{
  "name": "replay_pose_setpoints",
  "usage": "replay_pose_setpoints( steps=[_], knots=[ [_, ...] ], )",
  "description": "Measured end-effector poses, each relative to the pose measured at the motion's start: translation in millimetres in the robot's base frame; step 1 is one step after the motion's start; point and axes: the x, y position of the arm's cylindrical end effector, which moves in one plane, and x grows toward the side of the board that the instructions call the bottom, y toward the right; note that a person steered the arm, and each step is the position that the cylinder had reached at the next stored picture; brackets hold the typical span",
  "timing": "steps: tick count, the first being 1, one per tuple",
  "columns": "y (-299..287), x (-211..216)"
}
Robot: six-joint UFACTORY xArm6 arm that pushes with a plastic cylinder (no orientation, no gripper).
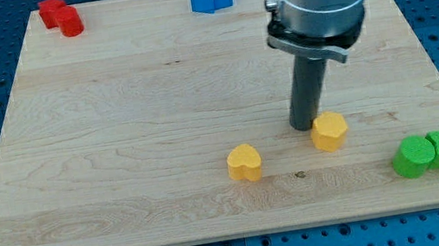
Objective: Slide yellow heart towards center
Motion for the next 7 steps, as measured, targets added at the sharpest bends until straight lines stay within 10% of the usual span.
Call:
replay_pose_setpoints(
  steps=[7],
  knots=[
    [-5.6, 50.5]
  ],
)
